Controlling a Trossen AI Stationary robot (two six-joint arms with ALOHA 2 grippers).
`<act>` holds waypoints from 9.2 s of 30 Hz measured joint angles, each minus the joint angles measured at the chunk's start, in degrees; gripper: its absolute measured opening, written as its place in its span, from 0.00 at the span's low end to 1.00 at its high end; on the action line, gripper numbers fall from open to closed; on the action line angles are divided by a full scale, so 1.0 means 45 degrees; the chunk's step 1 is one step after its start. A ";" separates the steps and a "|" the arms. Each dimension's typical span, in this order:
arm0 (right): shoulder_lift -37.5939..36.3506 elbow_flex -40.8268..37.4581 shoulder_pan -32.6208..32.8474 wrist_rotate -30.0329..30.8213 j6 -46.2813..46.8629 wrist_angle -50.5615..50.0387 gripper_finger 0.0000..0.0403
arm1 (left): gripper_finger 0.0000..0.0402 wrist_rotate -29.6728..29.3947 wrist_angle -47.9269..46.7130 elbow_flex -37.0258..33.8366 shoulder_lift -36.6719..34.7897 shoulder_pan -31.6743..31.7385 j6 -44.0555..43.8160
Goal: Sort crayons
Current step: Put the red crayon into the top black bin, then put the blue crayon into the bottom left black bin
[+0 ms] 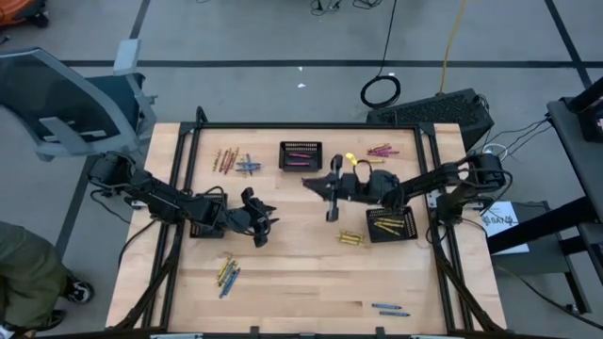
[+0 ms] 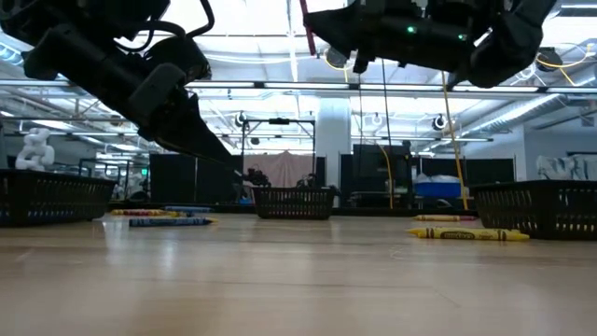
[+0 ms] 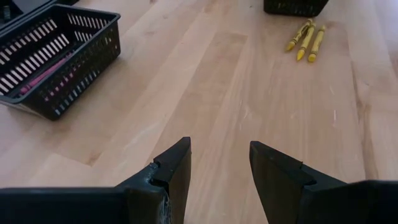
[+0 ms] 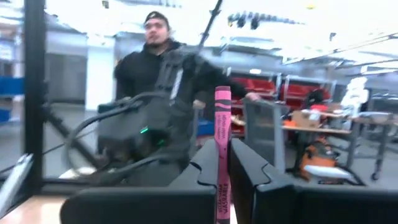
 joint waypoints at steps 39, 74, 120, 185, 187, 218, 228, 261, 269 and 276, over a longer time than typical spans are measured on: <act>0.5344 0.8265 -0.4688 -0.0025 -0.3254 -1.5923 0.15 | 0.41 -0.0107 0.0390 0.0000 0.0003 0.0000 0.0043; -0.0567 0.0169 0.4135 0.4220 0.4266 -0.9669 0.06 | 0.41 -0.1009 0.1922 0.0009 0.0003 -0.1358 -0.0896; 0.2055 0.0159 0.6639 0.4708 0.4129 -0.6404 0.06 | 0.41 0.1886 -1.3346 0.6290 0.0118 -0.6371 -0.9748; -0.1058 0.0169 0.7741 0.6726 0.4095 -1.2016 0.06 | 0.19 0.4459 -1.2690 0.7973 0.4772 -1.0922 -2.1118; -0.1054 0.0169 0.7741 0.6726 0.4091 -1.2016 0.06 | 0.17 0.4365 -1.3620 0.8210 0.4770 -1.1010 -2.1121; -0.1054 0.0169 0.7741 0.6731 0.3799 -1.2016 0.06 | 0.38 0.4524 -1.4607 0.8121 0.5254 -0.9462 -2.1015; -0.1049 0.0169 0.7736 0.6731 0.3804 -1.2021 0.06 | 0.33 0.4770 -1.4625 0.8160 0.5564 -0.9466 -2.0762; -0.1049 0.0169 0.7829 0.6678 0.4329 -1.2275 0.06 | 0.03 0.5974 -1.7174 0.8219 0.3208 -0.9925 -2.0750; -0.1049 0.0169 0.7829 0.6678 0.4426 -1.2279 0.06 | 0.03 0.2041 -2.1023 0.8922 0.1866 -1.0149 -2.1316; -0.1049 0.0169 0.7995 0.6678 0.4431 -1.2248 0.06 | 0.03 0.1465 -2.3810 0.8001 0.0863 -0.8291 -2.2732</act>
